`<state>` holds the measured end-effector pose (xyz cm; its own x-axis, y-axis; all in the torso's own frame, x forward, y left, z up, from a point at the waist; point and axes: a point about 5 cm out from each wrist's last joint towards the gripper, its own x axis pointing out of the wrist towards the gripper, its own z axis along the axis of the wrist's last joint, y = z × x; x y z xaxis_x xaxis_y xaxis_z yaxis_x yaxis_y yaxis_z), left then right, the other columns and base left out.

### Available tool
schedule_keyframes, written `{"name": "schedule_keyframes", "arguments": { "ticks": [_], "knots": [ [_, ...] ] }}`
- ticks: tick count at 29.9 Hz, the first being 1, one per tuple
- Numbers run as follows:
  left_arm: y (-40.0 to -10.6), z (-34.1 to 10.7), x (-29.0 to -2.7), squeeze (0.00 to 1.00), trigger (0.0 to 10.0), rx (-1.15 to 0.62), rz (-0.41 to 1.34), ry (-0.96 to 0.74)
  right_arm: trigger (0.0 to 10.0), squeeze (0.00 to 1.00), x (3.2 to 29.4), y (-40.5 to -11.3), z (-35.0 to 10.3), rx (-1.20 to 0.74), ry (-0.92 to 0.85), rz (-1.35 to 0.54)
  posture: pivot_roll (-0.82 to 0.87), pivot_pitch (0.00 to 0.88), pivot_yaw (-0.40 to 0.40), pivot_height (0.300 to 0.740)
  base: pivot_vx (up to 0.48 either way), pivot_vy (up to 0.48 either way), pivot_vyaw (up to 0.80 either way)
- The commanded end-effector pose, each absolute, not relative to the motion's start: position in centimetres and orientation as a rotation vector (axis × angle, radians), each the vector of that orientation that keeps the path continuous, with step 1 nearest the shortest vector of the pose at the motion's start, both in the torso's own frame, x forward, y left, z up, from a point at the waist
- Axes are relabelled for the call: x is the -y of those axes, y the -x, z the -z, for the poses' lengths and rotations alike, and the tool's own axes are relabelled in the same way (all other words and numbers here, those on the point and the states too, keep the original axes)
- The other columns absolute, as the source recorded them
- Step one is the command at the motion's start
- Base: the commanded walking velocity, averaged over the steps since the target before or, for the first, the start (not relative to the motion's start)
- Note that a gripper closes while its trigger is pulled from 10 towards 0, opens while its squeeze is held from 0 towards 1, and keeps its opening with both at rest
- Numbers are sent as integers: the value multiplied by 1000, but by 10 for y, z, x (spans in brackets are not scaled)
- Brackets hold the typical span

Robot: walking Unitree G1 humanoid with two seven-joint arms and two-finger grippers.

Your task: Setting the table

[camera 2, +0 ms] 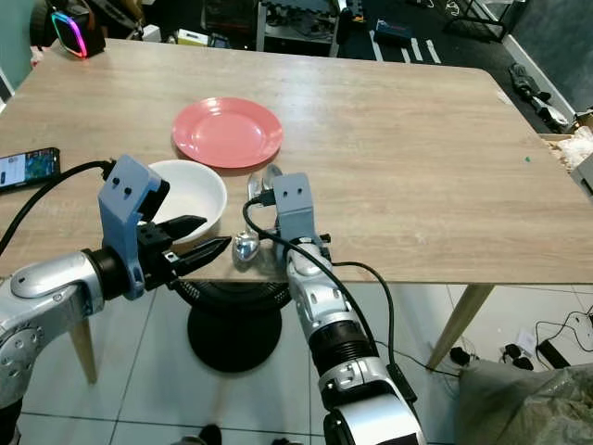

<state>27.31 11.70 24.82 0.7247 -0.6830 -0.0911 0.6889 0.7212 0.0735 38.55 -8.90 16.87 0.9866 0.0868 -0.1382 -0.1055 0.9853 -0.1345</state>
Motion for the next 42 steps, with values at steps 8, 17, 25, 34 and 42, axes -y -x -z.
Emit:
{"name": "schedule_keyframes", "arguments": {
  "ticks": [8,17,25,34,42],
  "knots": [
    [-270,-243,-118,0,10000,-84,763,-99,8745,0,107,-374,-115,-410,115,-123,84,219,2,740,0,0,0],
    [-271,-241,-119,0,10000,-90,751,-98,0,0,107,-371,-111,-392,156,-148,84,213,3,740,0,0,0],
    [-272,-239,-120,0,10000,-96,744,-98,0,0,104,-369,-112,-386,87,-168,85,207,7,740,0,0,0],
    [-287,-250,-135,0,10000,-2,541,-88,2667,0,105,-370,-205,110,-362,-173,92,192,12,740,0,0,0],
    [-291,-260,-144,0,10000,75,416,-95,10000,0,132,-342,-233,328,-244,-51,72,169,32,740,0,0,0]
  ]
}}
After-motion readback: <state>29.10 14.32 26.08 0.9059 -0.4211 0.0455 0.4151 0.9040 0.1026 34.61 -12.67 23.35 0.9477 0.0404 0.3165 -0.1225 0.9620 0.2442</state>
